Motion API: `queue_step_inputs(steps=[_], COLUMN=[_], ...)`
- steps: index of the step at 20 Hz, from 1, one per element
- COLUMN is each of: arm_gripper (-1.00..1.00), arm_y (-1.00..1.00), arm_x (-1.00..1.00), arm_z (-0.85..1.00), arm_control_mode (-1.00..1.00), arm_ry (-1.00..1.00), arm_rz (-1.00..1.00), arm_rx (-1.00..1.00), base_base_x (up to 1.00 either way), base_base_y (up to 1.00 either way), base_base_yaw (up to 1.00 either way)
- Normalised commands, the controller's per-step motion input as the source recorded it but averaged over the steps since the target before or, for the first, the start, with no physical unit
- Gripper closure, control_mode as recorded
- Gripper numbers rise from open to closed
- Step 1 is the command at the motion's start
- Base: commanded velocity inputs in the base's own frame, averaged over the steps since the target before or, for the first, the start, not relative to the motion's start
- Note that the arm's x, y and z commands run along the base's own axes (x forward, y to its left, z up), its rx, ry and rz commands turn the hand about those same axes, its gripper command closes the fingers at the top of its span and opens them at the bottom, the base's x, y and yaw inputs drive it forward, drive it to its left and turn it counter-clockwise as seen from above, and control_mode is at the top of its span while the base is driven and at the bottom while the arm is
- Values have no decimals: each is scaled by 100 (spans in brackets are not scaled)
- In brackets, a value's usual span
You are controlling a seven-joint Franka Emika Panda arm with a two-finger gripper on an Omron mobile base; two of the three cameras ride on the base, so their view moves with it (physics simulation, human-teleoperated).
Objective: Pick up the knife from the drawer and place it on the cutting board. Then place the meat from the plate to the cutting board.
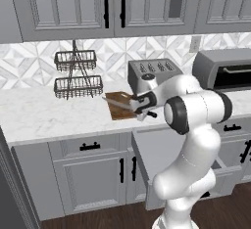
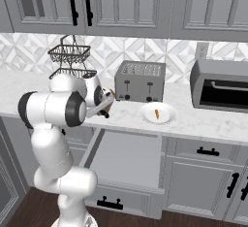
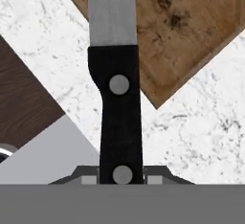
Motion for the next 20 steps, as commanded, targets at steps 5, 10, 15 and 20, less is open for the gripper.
queue_step_inputs(steps=[5,10,15,20], arm_gripper=[100,100,100,100], arm_y=[0,1,4,4], arm_x=[70,54,21,22], arm_z=[-17,-27,-34,-29], arm_control_mode=[-100,-100,-100,-100], arm_ry=[12,12,9,5], arm_rz=[0,0,-1,-1], arm_rx=[0,0,0,0], base_base_x=[0,0,0,0], base_base_y=[0,0,0,0], base_base_yaw=[0,0,0,0])
